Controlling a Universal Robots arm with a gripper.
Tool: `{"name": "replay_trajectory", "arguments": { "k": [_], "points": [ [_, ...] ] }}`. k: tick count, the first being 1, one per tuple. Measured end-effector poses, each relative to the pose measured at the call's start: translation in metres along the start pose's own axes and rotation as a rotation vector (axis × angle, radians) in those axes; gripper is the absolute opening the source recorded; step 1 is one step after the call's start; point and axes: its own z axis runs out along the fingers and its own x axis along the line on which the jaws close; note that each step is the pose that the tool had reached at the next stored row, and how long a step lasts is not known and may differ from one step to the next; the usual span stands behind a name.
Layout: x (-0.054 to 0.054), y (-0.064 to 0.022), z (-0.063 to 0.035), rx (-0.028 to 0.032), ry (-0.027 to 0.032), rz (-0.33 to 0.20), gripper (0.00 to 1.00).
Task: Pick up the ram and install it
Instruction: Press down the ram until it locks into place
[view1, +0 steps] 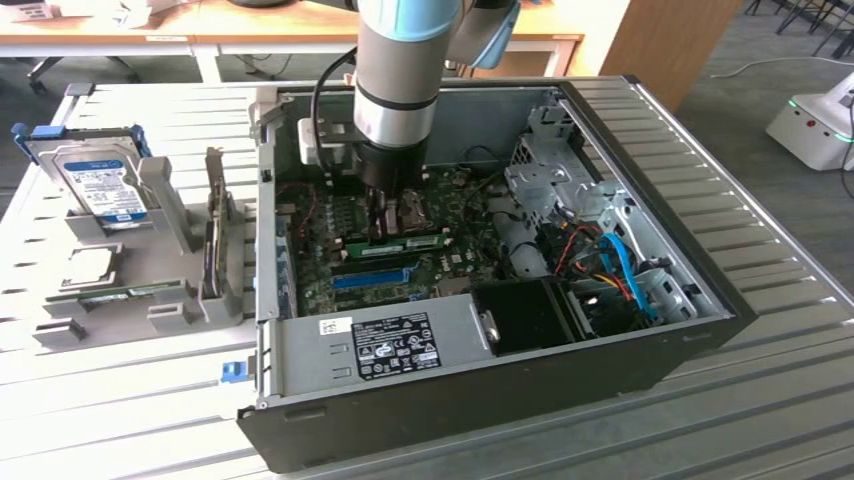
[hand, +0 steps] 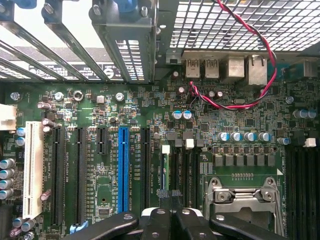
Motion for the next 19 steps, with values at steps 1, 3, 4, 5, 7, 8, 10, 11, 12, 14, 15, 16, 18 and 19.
{"name": "replay_trajectory", "arguments": {
  "k": [1, 3, 4, 5, 7, 8, 10, 11, 12, 14, 15, 16, 18, 19],
  "points": [
    [0.0, 0.0, 0.0, 0.0, 0.0, 0.0, 0.11],
    [0.0, 0.0, 0.0, 0.0, 0.0, 0.0, 0.11],
    [0.0, 0.0, 0.0, 0.0, 0.0, 0.0, 0.11],
    [0.0, 0.0, 0.0, 0.0001, -0.0001, 0.0, 0.11],
    [0.0, 0.0, 0.0, 0.0001, -0.0002, 0.0, 0.11],
    [0.0, 0.0, -0.0003, 0.0002, -0.0005, 0.0, 0.11],
    [0.0, -0.0001, -0.0019, 0.001, -0.0014, 0.0, 0.11],
    [0.0, 0.0001, -0.0036, 0.0003, -0.0005, 0.0, 0.11],
    [0.0, 0.0003, -0.0056, 0.0001, -0.0002, 0.0, 0.11],
    [0.0, 0.0005, -0.0095, 0.0001, -0.0002, 0.0, 0.11],
    [0.0, 0.0006, -0.0116, 0.0001, -0.0001, 0.0, 0.11],
    [0.0, 0.0007, -0.0136, 0.0, -0.0001, 0.0, 0.11],
    [-0.001, 0.001, -0.0177, 0.0001, -0.0002, 0.0, 0.11],
    [-0.001, 0.0011, -0.0198, 0.0001, -0.0002, 0.0, 0.11]
  ]
}}
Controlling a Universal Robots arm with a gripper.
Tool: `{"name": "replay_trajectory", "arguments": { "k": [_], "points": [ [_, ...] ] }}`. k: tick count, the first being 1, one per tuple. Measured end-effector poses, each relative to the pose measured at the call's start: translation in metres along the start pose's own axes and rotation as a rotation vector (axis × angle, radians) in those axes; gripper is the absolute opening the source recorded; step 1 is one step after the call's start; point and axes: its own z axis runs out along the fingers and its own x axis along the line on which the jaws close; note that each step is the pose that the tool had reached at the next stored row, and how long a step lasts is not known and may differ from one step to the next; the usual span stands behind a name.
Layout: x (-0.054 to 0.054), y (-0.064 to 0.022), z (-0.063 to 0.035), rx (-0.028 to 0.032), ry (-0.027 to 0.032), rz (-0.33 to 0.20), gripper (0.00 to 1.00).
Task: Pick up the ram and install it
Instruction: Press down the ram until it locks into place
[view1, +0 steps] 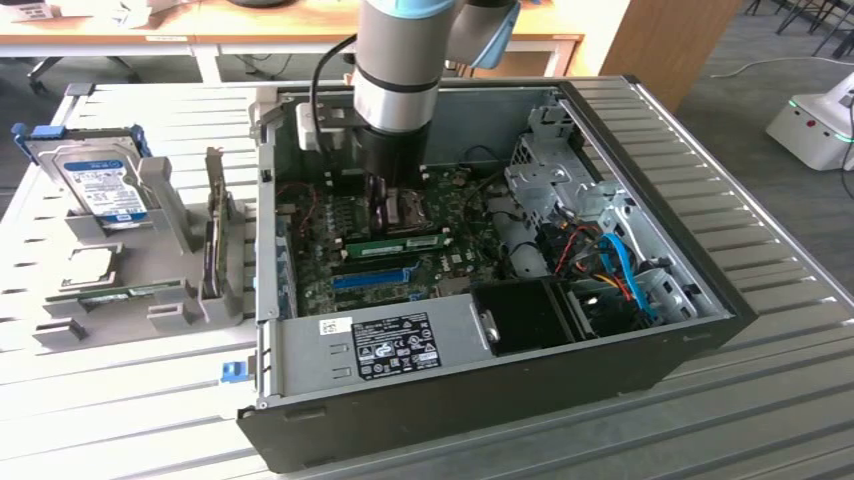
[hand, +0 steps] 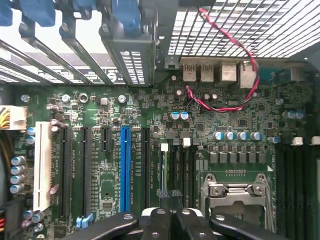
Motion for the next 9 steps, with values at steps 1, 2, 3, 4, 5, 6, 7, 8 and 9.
{"name": "replay_trajectory", "arguments": {
  "k": [1, 2, 3, 4, 5, 6, 7, 8, 9],
  "points": [
    [0.0, 0.0001, -0.0023, 0.0, 0.0, 0.0, 0.11],
    [0.0, 0.0002, -0.0045, 0.0, 0.0, 0.0, 0.11],
    [0.0, 0.0004, -0.0067, 0.0, 0.0001, 0.0, 0.11],
    [0.0, 0.0005, -0.0087, 0.0, 0.0001, 0.0, 0.11],
    [0.0, 0.0006, -0.0106, 0.0, 0.0001, 0.0, 0.11],
    [0.0, 0.0007, -0.0128, 0.0, 0.0001, 0.0, 0.11],
    [-0.001, 0.0008, -0.0151, 0.0, 0.0, 0.0, 0.11],
    [-0.001, 0.0009, -0.0175, 0.0, 0.0, 0.0, 0.11],
    [-0.001, 0.001, -0.0198, 0.0, 0.0001, 0.0, 0.11]
  ]
}}
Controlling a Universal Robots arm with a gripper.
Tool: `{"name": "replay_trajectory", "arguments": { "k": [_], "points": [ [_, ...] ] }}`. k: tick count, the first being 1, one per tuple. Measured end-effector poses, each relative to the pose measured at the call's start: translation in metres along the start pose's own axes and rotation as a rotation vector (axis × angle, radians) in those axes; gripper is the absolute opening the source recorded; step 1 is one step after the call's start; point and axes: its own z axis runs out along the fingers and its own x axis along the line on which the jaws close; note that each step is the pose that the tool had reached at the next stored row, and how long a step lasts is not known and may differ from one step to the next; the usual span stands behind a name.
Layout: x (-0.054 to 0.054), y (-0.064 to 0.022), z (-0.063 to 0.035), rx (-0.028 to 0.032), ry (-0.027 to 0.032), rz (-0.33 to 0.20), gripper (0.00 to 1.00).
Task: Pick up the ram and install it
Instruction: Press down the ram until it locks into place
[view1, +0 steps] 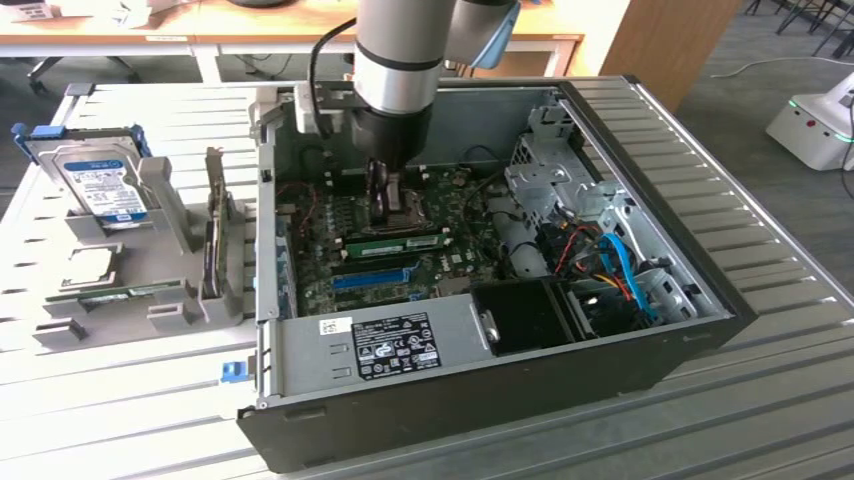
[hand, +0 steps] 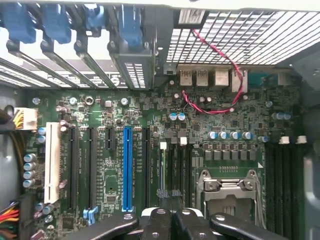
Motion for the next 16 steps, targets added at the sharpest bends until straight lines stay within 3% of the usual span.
{"name": "replay_trajectory", "arguments": {
  "k": [16],
  "points": [
    [-0.001, 0.0021, -0.0392, 0.0, -0.0001, 0.0, 0.11]
  ]
}}
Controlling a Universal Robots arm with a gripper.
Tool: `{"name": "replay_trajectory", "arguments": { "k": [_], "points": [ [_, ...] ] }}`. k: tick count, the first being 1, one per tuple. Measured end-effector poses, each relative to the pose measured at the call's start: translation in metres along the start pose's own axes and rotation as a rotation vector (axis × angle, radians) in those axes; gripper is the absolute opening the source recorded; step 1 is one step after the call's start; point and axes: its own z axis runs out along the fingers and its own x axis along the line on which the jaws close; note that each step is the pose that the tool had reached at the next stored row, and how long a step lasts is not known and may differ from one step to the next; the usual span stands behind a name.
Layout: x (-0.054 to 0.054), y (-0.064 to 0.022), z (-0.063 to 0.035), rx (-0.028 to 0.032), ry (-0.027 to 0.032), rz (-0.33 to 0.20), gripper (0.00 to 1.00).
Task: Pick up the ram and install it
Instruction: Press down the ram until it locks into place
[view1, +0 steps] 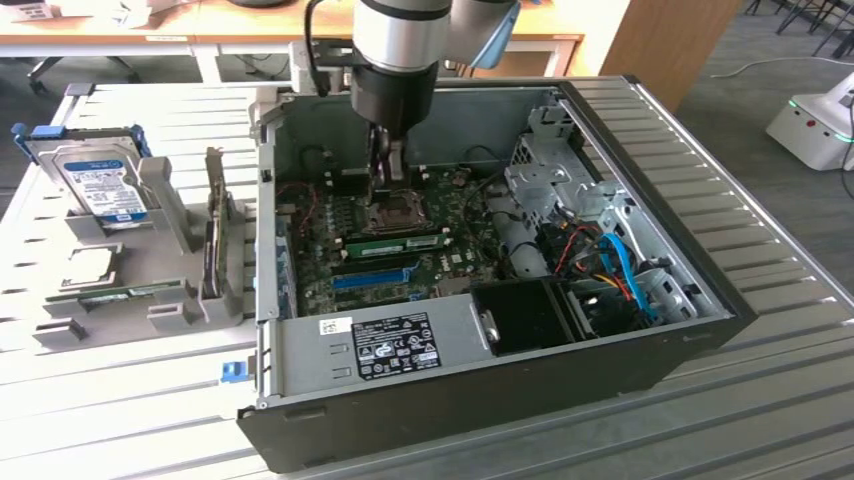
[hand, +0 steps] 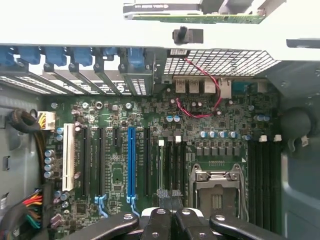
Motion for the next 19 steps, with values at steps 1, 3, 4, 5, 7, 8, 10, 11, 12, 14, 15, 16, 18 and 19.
{"name": "replay_trajectory", "arguments": {
  "k": [1, 3, 4, 5, 7, 8, 10, 11, 12, 14, 15, 16, 18, 19],
  "points": [
    [0.0, 0.0001, -0.002, 0.0, 0.0, 0.0, 0.11],
    [0.0, 0.0003, -0.0056, 0.0, -0.0001, 0.0, 0.11],
    [0.0, 0.0004, -0.0073, 0.0, 0.0001, 0.0, 0.11],
    [0.0, 0.0005, -0.0089, 0.0, 0.0, 0.0, 0.11],
    [0.0, 0.0007, -0.0119, 0.0, 0.0, 0.0, 0.11],
    [0.0, 0.0008, -0.0134, 0.0, 0.0, 0.0, 0.11],
    [-0.001, 0.0009, -0.0162, 0.0, 0.0, 0.0, 0.11],
    [-0.001, 0.001, -0.0176, 0.0, 0.0, 0.0, 0.11],
    [-0.001, 0.0011, -0.019, 0.0, 0.0, 0.0, 0.11],
    [-0.001, 0.0012, -0.0216, 0.0, 0.0, 0.0, 0.11],
    [-0.001, 0.0013, -0.0229, 0.0, 0.0, 0.0, 0.11],
    [-0.001, 0.0013, -0.0239, 0.0, 0.0, 0.0, 0.11],
    [-0.001, 0.0014, -0.0256, 0.0, 0.0, 0.0, 0.11],
    [-0.001, 0.0014, -0.0259, 0.0, -0.0001, 0.0, 0.11]
  ]
}}
